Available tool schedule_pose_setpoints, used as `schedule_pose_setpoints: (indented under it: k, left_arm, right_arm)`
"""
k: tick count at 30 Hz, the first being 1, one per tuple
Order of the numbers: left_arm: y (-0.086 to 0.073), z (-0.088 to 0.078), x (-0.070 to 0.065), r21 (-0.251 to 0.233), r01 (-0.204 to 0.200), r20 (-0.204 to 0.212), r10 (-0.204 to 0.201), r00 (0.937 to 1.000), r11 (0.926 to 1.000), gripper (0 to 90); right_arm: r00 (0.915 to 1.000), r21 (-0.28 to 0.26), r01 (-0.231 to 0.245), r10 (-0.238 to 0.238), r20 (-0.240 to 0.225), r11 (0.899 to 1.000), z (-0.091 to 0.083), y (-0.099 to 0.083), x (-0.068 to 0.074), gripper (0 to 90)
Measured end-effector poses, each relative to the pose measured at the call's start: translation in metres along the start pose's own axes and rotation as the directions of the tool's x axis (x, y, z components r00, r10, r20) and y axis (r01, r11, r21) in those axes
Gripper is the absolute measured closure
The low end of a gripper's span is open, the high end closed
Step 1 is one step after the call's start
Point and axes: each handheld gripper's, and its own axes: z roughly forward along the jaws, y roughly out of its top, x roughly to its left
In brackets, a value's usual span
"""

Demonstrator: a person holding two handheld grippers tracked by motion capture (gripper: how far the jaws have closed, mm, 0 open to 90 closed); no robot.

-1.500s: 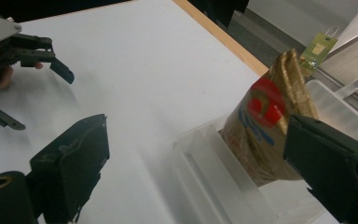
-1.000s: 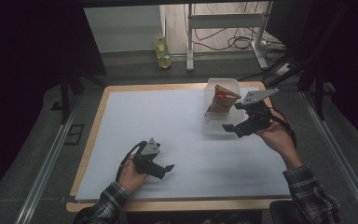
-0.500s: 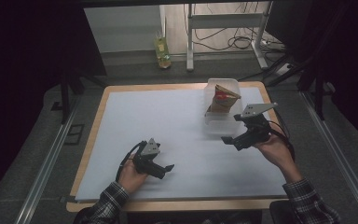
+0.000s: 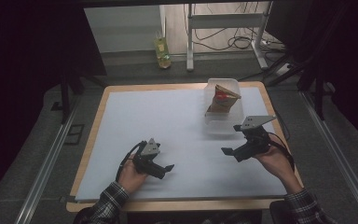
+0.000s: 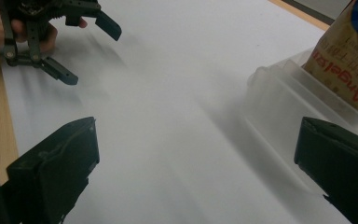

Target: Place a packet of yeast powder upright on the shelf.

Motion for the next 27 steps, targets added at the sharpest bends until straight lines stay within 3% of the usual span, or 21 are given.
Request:
schedule_pose_setpoints:
  k: [17,27]
  left_arm:
    - [0.001,-0.002,0.0,-0.004,0.014,0.006,-0.014,0.9999,0.9999,0.4]
    - [0.001,-0.003,-0.001,-0.006,0.015,0.005,-0.015,0.9999,0.9999,0.5]
  right_arm:
    - [0.9999,0.003,0.007,-0.007,-0.015,1.0,0.006,-0.016,0.015,0.0]
    - [0.9999,0.007,0.012,-0.012,0.0,1.0,0.008,-0.026,0.019,0.0]
